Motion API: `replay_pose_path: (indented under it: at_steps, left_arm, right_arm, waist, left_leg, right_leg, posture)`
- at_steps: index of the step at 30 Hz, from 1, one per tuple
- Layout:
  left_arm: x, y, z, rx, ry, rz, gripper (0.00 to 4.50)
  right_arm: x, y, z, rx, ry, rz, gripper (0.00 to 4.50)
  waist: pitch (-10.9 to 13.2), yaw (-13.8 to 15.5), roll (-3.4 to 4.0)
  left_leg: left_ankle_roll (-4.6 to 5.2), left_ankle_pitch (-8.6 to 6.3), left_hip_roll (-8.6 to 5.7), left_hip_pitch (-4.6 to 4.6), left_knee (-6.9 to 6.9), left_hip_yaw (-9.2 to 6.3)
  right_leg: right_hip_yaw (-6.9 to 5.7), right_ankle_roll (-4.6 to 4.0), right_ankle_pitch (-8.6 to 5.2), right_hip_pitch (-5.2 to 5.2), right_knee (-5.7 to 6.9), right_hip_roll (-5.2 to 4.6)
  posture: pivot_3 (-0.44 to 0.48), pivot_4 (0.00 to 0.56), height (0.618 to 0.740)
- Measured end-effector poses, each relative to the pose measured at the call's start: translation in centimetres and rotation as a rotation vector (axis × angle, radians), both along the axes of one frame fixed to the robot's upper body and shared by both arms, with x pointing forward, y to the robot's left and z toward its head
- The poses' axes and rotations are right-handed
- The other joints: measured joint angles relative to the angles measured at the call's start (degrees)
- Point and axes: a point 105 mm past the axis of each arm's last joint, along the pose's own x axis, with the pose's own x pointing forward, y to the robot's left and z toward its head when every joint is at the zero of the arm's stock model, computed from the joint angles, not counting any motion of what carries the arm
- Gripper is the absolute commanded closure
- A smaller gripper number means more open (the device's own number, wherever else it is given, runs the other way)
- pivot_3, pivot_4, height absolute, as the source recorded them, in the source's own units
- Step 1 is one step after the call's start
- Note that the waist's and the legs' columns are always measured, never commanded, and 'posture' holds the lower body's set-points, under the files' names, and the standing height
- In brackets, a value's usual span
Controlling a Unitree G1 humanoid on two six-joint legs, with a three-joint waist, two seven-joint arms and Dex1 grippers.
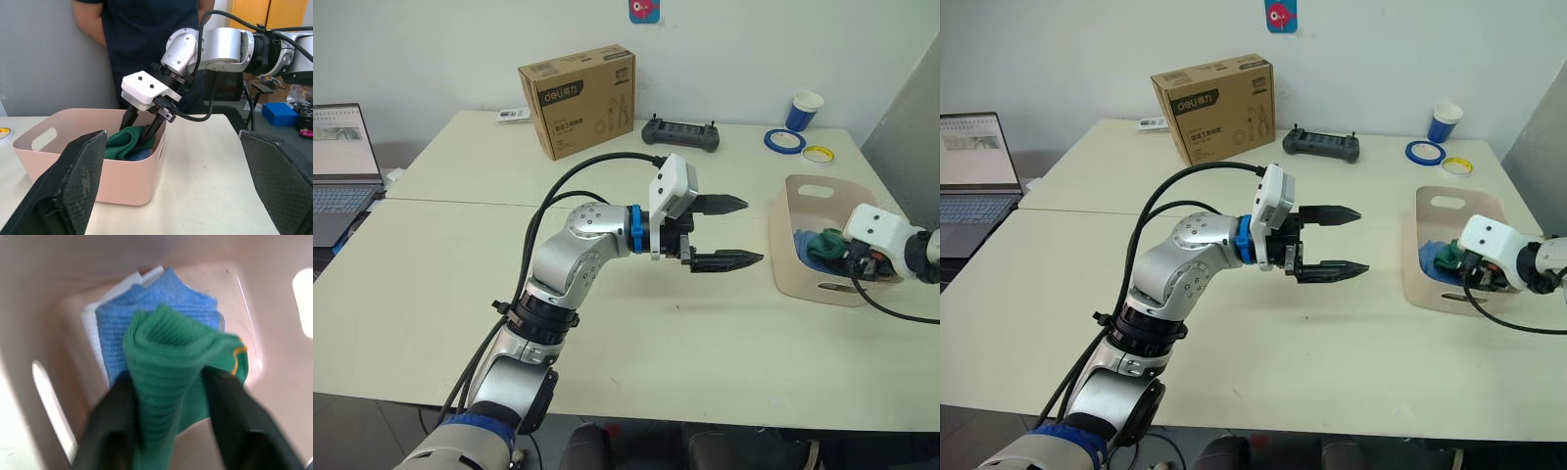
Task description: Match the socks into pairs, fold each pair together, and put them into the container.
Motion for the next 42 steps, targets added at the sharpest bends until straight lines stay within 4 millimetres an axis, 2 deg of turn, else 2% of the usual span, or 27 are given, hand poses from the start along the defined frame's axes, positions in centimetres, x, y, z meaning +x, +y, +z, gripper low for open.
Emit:
replay_pose_path:
  at_steps: [2, 6, 9, 11, 13, 15, 18, 23, 24, 28, 31, 39, 42]
  left_arm:
    - [0.2, 0.0, -0.1, 0.000, -0.004, 0.010, 0.00]
    - [1.0, 0.1, -0.6, 0.006, 0.000, 0.032, 0.00]
    - [1.1, 0.1, -0.8, 0.008, 0.006, 0.035, 0.00]
    - [1.1, 0.1, -0.8, 0.009, 0.005, 0.036, 0.00]
    - [1.2, 0.2, -0.8, 0.011, 0.005, 0.039, 0.00]
    - [0.9, 0.2, -1.0, 0.005, 0.008, 0.034, 0.00]
    - [0.5, -0.1, -1.0, -0.006, 0.008, 0.019, 0.00]
    - [-0.1, -0.4, -0.6, -0.016, 0.004, -0.006, 0.00]
    - [-0.1, -0.4, -0.6, -0.013, 0.004, -0.004, 0.00]
    - [-0.1, -0.4, -0.6, -0.009, 0.002, -0.004, 0.00]
    - [-0.1, -0.4, -0.6, -0.006, -0.002, -0.005, 0.00]
    - [0.0, -0.5, -0.5, 0.003, -0.012, -0.004, 0.00]
    - [0.1, -0.3, -0.6, 0.012, -0.010, 0.000, 0.00]
  right_arm:
    - [-0.1, 0.1, 1.2, 0.015, 0.020, 0.002, 0.46]
    - [-0.5, 1.0, 3.2, 0.110, 0.065, 0.012, 0.46]
    - [0.0, 1.6, 6.9, 0.172, -0.017, 0.013, 0.46]
    - [0.1, 0.7, 8.5, 0.167, -0.075, -0.017, 0.46]
    - [0.3, -1.2, 8.8, 0.108, -0.116, -0.072, 0.84]
    - [0.3, -2.9, 7.2, 0.064, -0.104, -0.122, 1.37]
    - [0.2, -3.5, 3.9, 0.057, -0.025, -0.132, 2.40]
    - [0.3, -3.5, 2.9, 0.038, -0.019, -0.120, 4.24]
    - [0.3, -3.3, 2.5, 0.047, -0.012, -0.115, 4.49]
    - [1.0, -1.9, -0.1, 0.126, 0.037, -0.087, 4.49]
    - [1.4, -1.7, -1.7, 0.160, 0.069, -0.098, 4.49]
    - [2.1, -1.9, -2.8, 0.176, 0.079, -0.118, 4.49]
    - [2.2, -1.9, -2.5, 0.170, 0.069, -0.110, 4.49]
  waist:
    - [0.00, 0.00, 0.02]
    - [0.05, -0.12, 0.11]
    - [0.07, -0.14, 0.24]
    - [0.07, -0.04, 0.24]
    - [0.07, 0.46, 0.24]
    - [0.07, 0.84, 0.24]
    - [0.05, 0.94, 0.34]
    - [0.01, 0.79, 0.55]
    - [0.01, 0.70, 0.55]
    - [0.01, 0.47, 0.55]
    - [0.01, 0.59, 0.55]
    - [0.01, 0.70, 0.56]
    - [0.00, 0.65, 0.57]
  left_leg:
    - [0.00, 0.00, 0.00, 0.00, 0.03, 0.00]
    - [0.01, -0.01, 0.00, 0.00, 0.14, 0.00]
    - [0.01, -0.01, 0.00, -0.03, 0.21, -0.01]
    - [0.01, -0.01, 0.00, -0.04, 0.23, -0.02]
    - [0.01, -0.01, 0.00, -0.08, 0.28, -0.01]
    - [0.01, -0.01, 0.00, -0.11, 0.36, 0.04]
    - [0.01, -0.01, -0.02, -0.23, 0.47, 0.07]
    - [0.01, -0.01, -0.01, -0.19, 0.48, 0.00]
    - [0.01, -0.01, 0.00, -0.17, 0.49, -0.02]
    - [0.01, 0.00, -0.03, -0.16, 0.52, 0.00]
    - [0.01, 0.00, -0.04, -0.17, 0.56, 0.02]
    - [0.01, 0.00, -0.04, -0.17, 0.54, 0.01]
    - [0.01, 0.00, -0.04, -0.17, 0.55, 0.02]
  right_leg:
    - [-0.01, 0.00, 0.01, 0.01, 0.00, 0.00]
    - [0.02, 0.02, 0.05, 0.02, 0.01, 0.00]
    - [0.00, 0.06, 0.07, 0.02, 0.01, 0.00]
    - [-0.01, 0.07, 0.06, 0.03, 0.01, 0.00]
    - [-0.03, 0.07, 0.06, 0.04, -0.01, -0.01]
    - [0.00, 0.06, 0.07, 0.04, -0.02, -0.04]
    - [0.04, -0.03, 0.18, -0.04, 0.02, -0.05]
    - [0.02, -0.01, 0.21, -0.03, 0.09, 0.00]
    - [0.02, -0.02, 0.22, -0.01, 0.10, 0.02]
    - [0.04, 0.07, 0.31, 0.00, 0.14, 0.00]
    - [0.05, 0.10, 0.34, 0.01, 0.13, -0.01]
    - [0.05, 0.10, 0.35, 0.01, 0.12, -0.01]
    - [0.06, 0.10, 0.35, 0.01, 0.12, -0.01]
  posture:
    - [0.000, 0.150, 0.740]
    - [0.000, 0.150, 0.740]
    - [0.000, 0.150, 0.740]
    - [0.000, 0.150, 0.740]
    - [0.000, 0.150, 0.740]
    - [0.000, 0.150, 0.740]
    - [0.000, 0.150, 0.740]
    - [0.000, 0.150, 0.740]
    - [0.000, 0.150, 0.740]
    - [0.000, 0.150, 0.740]
    - [0.000, 0.150, 0.740]
    - [0.000, 0.150, 0.740]
    - [0.000, 0.150, 0.740]
